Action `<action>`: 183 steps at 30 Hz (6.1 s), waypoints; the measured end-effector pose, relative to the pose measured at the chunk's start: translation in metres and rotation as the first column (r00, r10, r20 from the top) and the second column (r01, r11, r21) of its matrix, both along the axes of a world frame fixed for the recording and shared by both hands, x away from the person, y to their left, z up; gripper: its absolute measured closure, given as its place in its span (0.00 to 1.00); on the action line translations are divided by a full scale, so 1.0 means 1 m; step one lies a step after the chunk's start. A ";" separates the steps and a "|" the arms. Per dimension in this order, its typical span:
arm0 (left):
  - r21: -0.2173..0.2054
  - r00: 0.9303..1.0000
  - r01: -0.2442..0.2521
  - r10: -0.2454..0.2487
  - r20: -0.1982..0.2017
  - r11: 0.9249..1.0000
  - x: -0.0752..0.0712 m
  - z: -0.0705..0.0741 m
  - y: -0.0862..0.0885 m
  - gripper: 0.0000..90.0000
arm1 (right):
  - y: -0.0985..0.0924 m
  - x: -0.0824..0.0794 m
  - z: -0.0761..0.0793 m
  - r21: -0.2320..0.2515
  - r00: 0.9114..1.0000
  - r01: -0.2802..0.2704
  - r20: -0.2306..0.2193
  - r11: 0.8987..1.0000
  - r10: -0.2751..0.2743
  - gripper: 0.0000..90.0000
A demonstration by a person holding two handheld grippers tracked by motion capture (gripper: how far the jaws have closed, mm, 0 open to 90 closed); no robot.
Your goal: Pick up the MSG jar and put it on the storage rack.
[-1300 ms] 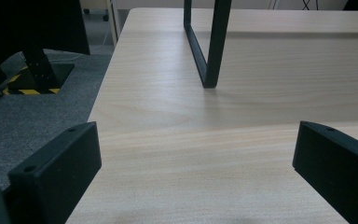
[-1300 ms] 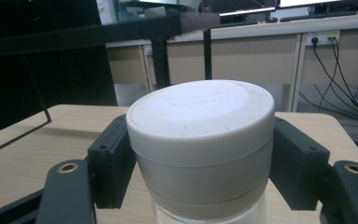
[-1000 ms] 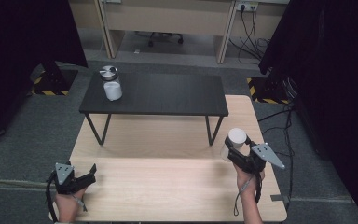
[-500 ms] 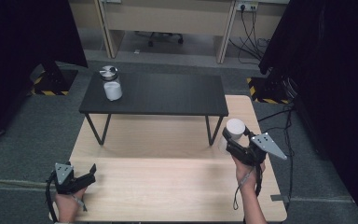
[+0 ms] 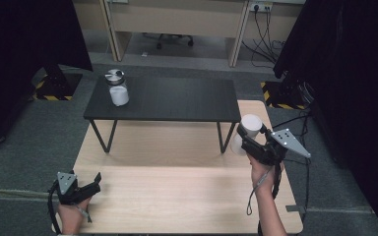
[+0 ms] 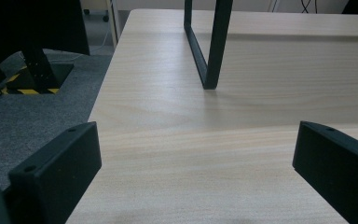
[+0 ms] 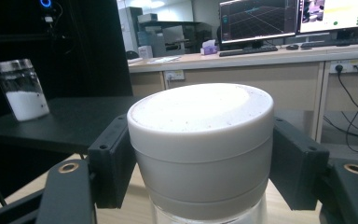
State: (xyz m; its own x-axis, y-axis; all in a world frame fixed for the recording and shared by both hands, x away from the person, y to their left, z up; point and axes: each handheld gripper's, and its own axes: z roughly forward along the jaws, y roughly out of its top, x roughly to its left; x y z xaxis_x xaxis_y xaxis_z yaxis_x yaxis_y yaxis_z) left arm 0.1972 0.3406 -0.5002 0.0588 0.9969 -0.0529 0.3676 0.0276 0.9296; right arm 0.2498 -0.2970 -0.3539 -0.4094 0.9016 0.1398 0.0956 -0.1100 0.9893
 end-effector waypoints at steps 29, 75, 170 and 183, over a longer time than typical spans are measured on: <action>0.027 1.000 0.020 -0.019 -0.013 0.999 0.002 0.001 -0.002 0.00 | 0.029 0.021 0.052 0.013 1.000 -0.005 0.004 1.000 0.005 0.36; 0.025 1.000 0.015 -0.015 0.002 1.000 0.002 0.000 -0.003 0.00 | 0.052 0.103 0.065 0.025 1.000 -0.003 -0.005 1.000 0.003 0.36; 0.061 0.999 -0.007 0.010 -0.051 0.998 0.010 0.005 -0.011 0.00 | 0.030 0.062 0.027 -0.124 0.991 0.128 0.062 0.984 -0.121 0.00; 0.067 0.998 -0.016 0.020 -0.062 0.998 0.012 0.006 -0.013 0.00 | 0.014 0.039 -0.006 -0.137 0.988 0.156 0.042 0.978 -0.151 0.00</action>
